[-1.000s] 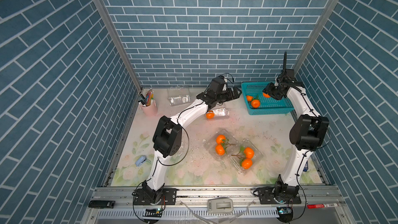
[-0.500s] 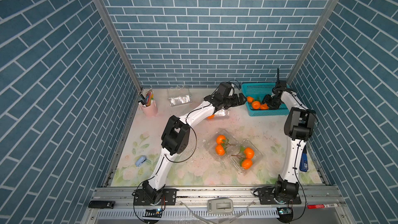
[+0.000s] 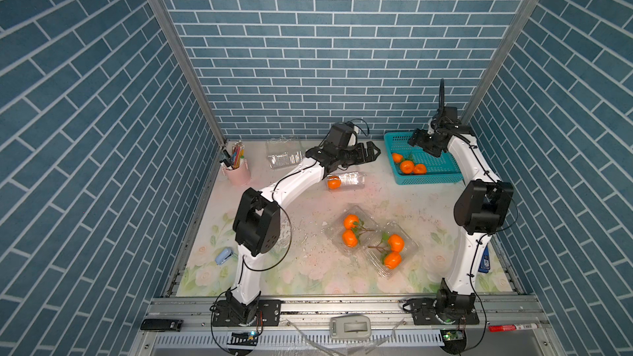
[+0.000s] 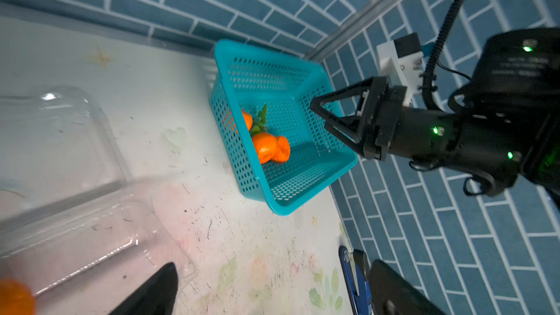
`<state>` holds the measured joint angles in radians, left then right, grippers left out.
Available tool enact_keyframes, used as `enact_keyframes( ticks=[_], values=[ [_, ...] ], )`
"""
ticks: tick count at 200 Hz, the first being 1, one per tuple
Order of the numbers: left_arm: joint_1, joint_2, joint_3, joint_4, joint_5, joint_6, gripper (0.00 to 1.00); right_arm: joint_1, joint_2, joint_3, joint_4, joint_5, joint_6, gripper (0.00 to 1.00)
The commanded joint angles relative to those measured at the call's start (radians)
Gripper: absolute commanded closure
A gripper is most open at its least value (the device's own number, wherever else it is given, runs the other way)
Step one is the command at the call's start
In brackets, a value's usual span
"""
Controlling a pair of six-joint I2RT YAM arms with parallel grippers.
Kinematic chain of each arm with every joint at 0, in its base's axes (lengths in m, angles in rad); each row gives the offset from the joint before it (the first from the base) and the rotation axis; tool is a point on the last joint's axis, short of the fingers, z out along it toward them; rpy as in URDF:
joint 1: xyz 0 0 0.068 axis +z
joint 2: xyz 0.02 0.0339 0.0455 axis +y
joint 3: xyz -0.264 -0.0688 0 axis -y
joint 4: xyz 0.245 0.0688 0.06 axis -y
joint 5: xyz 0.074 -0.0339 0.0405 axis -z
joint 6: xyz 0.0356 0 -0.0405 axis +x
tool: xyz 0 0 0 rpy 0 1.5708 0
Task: Take oranges out of containers
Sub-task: Place the orange in the basket, then pick up the orange from the packing box.
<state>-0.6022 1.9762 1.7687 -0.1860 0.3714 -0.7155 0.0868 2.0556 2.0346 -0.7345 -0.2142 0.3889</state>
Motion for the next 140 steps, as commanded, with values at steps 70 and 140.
enact_keyframes(
  ticks=[70, 140],
  values=[
    [0.197, -0.240, -0.610, 0.395, 0.072, -0.222, 0.01, 0.344, 0.026, -0.101, 0.097, -0.152, -0.018, 0.16],
    [0.250, -0.228, -0.848, 0.681, 0.113, -0.401, 0.01, 0.465, 0.191, -0.079, 0.094, -0.183, 0.012, 0.23]
  ],
)
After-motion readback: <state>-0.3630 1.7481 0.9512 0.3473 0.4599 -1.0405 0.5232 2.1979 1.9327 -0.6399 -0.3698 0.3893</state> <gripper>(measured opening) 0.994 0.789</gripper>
